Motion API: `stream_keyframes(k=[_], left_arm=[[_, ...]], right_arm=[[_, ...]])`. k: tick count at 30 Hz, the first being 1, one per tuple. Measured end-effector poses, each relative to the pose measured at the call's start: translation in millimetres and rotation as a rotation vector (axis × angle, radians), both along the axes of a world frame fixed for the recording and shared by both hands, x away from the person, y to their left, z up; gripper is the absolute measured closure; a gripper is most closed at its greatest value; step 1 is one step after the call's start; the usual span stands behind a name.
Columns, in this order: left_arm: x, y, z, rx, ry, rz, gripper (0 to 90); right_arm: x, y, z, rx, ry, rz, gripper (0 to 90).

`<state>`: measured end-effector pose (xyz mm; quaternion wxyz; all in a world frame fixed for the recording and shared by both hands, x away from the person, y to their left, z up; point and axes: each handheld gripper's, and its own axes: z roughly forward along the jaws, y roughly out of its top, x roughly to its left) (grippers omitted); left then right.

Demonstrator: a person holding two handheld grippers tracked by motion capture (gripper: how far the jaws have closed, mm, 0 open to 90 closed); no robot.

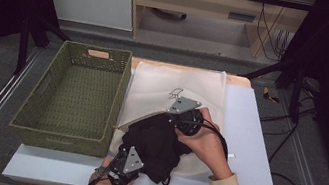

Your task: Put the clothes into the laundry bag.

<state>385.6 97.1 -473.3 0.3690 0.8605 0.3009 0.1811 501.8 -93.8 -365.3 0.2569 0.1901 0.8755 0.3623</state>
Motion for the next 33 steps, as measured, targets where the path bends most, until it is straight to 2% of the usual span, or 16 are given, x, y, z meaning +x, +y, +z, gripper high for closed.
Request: stream_keyframes(k=[10, 19, 21, 24, 33], left_arm=[[10.2, -4.6, 2.4, 0.0, 0.004, -0.004, 90.0], [20.1, -8.4, 2.5, -0.02, 0.012, 0.022, 90.0], [22.4, -10.0, 3.4, -0.004, 0.002, 0.018, 90.0], [25.7, -10.6, 2.6, -0.027, 0.013, 0.027, 90.0], [28.2, -12.5, 1.6, -0.008, -0.003, 0.031, 90.0]], right_arm=[[-0.1, 1.4, -1.3, -0.005, 0.006, 0.005, 86.8], [-0.3, 1.0, -0.7, -0.003, 0.006, 0.007, 86.8], [0.0, 1.4, -1.3, -0.005, 0.007, 0.007, 86.8], [-0.5, 1.7, -1.2, -0.003, 0.006, 0.008, 86.8], [-0.4, 1.4, -1.2, -0.003, 0.006, 0.006, 86.9]])
